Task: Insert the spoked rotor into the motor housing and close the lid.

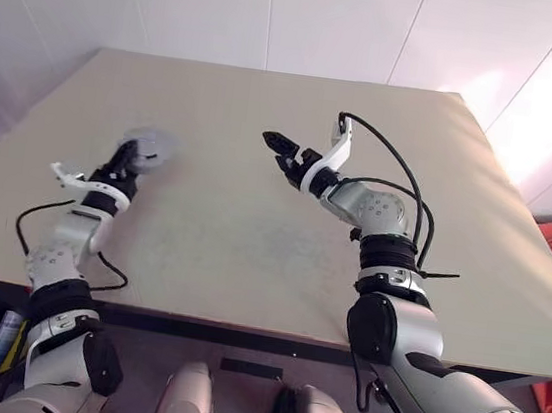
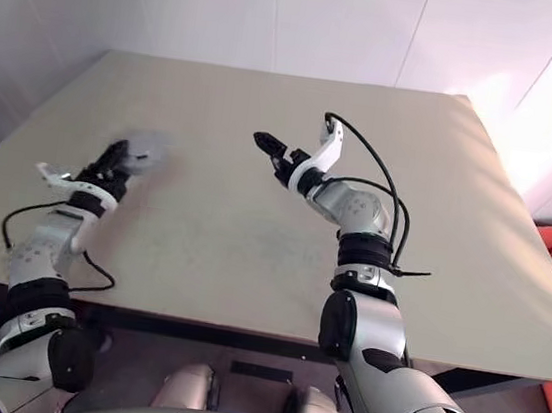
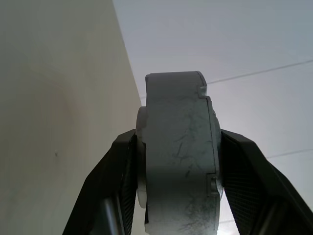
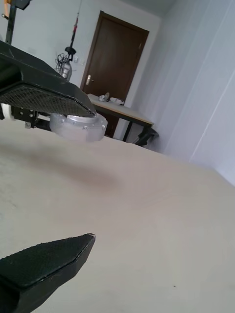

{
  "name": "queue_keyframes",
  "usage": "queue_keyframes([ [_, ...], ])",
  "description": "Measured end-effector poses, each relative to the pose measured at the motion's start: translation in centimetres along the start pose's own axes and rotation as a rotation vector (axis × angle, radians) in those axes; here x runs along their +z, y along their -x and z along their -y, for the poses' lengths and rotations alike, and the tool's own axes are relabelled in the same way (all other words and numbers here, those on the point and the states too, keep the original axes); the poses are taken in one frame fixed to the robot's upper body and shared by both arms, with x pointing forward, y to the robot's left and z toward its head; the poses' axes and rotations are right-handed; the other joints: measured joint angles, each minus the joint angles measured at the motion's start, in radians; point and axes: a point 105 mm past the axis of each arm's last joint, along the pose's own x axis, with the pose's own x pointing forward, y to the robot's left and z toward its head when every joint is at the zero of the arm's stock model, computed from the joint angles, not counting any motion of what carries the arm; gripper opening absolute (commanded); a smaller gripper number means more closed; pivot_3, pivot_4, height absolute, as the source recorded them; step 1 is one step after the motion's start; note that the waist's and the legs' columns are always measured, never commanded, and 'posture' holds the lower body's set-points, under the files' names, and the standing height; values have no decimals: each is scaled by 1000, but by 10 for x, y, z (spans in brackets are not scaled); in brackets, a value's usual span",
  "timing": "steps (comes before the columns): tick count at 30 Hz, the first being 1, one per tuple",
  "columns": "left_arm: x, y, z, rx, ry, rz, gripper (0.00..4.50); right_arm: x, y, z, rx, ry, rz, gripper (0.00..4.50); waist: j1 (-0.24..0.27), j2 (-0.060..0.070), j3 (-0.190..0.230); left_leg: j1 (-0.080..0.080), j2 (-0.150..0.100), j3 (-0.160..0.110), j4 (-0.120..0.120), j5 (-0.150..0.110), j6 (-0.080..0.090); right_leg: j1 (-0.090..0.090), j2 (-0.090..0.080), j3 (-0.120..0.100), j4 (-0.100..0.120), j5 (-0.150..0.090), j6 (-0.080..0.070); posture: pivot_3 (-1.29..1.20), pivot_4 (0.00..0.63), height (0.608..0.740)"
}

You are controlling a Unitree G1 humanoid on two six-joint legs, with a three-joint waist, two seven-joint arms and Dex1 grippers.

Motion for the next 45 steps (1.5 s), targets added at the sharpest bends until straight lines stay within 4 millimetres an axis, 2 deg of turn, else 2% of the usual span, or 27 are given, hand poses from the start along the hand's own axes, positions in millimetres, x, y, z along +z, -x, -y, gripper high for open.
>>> queue_keyframes([
  [4, 24, 9, -25, 118, -32, 105, 2071, -3, 1, 2, -6, -10, -17, 4320, 1, -2, -1, 1, 0, 0, 1, 0, 0, 1, 0, 0, 0, 0, 0, 0, 0, 740],
  [9, 34, 21, -60, 282, -39, 167, 2071, -4, 1, 5, -14, -19, -23, 4320, 1, -7, -1, 1, 1, 0, 2, 0, 0, 1, 0, 0, 1, 0, 0, 0, 0, 740],
  [16, 36, 16, -59, 293, -50, 181, 2071, -7, -1, 5, -13, -22, -30, 4320, 1, -8, -2, 1, 1, 0, 4, 0, 0, 1, 0, 0, 3, 0, 0, 0, 0, 740],
  [23, 48, 15, -60, 312, -118, 231, 4293, -9, -1, 8, -22, -32, -39, 4358, -2, -8, -2, 5, 3, 0, 8, 0, 0, 3, 0, 0, 7, 0, 0, 0, 0, 740],
  [25, 56, 14, -62, 334, -142, 265, 4468, -10, -1, 9, -26, -32, -41, 4358, -7, -8, -2, 10, 4, 1, 6, 1, -2, 8, 1, 1, 7, -3, 4, 0, 0, 740],
  [30, 87, 32, -83, 483, -244, 398, 4468, -13, -2, 10, -34, -25, -55, 4358, -45, -5, -4, 38, 5, 3, -8, 3, -6, 30, 4, 2, -2, -6, 0, 0, 0, 740],
  [33, 119, 56, -93, 623, -351, 508, 4468, -14, -2, 13, -46, -22, -66, 4358, -79, -3, -5, 45, 6, 1, -12, 1, -9, 30, 5, 1, -2, -7, -1, 0, 0, 740],
  [38, 150, 86, -97, 765, -522, 633, 4468, -10, 2, 18, -63, -13, -63, 4358, -101, -2, -6, 44, 10, 1, -12, -6, -17, 22, 12, 6, -2, -8, -2, 0, 0, 740],
  [41, 168, 104, -94, 831, -610, 713, 4468, -13, 1, 16, -49, -4, -75, 4358, -99, -2, -7, 32, 13, -1, -10, -8, -19, 11, 16, 7, 0, -9, -5, 0, 0, 740],
  [44, 189, 110, -78, 836, -671, 793, 4468, -15, 1, 16, -45, 14, -88, 4358, -66, -8, -8, 18, 17, -3, -2, -7, -17, -3, 18, 3, 6, -6, -14, 0, 0, 740],
  [45, 198, 106, -64, 811, -699, 828, 4468, -16, 1, 16, -43, 21, -95, 4358, -47, -12, -7, 17, 18, -3, -1, -7, -17, -5, 18, 3, 8, -6, -15, 0, 0, 740],
])
